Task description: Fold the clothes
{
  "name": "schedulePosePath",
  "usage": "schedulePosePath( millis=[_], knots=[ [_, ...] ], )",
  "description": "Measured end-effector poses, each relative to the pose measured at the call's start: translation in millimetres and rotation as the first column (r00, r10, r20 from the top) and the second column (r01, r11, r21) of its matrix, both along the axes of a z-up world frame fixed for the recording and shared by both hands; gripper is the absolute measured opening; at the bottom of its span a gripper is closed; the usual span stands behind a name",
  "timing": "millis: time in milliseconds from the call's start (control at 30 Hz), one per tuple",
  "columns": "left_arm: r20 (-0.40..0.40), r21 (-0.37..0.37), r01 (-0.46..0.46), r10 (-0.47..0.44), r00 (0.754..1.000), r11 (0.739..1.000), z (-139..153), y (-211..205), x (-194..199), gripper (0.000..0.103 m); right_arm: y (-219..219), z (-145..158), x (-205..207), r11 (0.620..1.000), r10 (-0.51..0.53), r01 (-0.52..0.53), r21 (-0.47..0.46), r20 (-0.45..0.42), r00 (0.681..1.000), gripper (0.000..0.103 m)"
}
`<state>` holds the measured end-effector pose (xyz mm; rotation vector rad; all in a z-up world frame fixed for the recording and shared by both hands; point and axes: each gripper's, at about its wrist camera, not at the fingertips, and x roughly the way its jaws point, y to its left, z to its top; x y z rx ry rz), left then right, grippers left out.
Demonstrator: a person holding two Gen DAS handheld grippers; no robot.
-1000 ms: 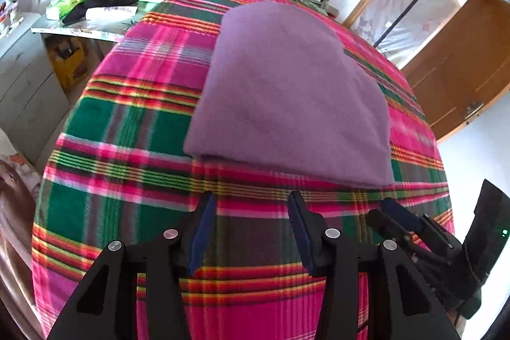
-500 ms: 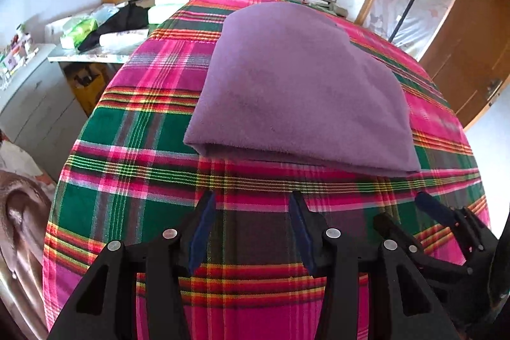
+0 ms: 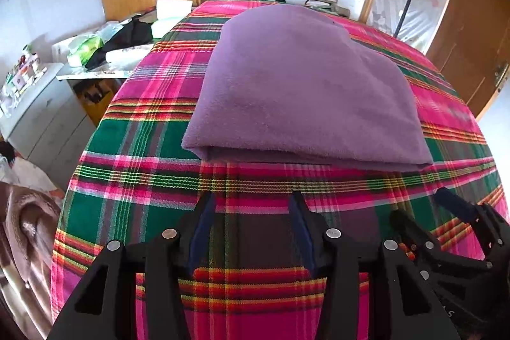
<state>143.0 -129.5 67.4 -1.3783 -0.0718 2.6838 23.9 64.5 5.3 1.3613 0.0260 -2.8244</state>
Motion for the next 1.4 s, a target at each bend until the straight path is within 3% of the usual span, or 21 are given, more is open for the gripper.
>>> schedulePosePath(
  millis=[200,267,600,867,1400],
  knots=[
    [-0.021,-0.065,0.006,-0.007,1.000,0.998,-2.9,8.3,2.2,0.050,-0.7,-0.1,0.2,1.000,-0.003,0.003,0.001,0.001,1.000,0.078],
    [-0.028,-0.082,0.010,-0.013,1.000,0.997,-3.7,12.0,3.9,0.054,-0.8,-0.2,-0.5,1.000,-0.003,0.003,0.001,0.001,1.000,0.078],
    [-0.024,-0.077,0.013,-0.015,1.000,0.997,-3.1,15.6,2.8,0.059,-1.5,-1.1,-6.2,1.000,-0.025,0.025,0.000,0.008,1.000,0.085],
    [-0.024,-0.067,0.029,-0.031,0.999,0.997,-3.9,17.8,1.9,0.069,-0.4,-2.0,-6.1,1.000,-0.026,0.026,-0.004,0.010,1.000,0.086],
    [-0.039,-0.080,0.021,-0.024,0.999,0.997,-6.4,22.4,3.2,0.072,-0.6,-1.2,-4.9,1.000,-0.025,0.025,-0.004,0.011,1.000,0.086]
  ],
)
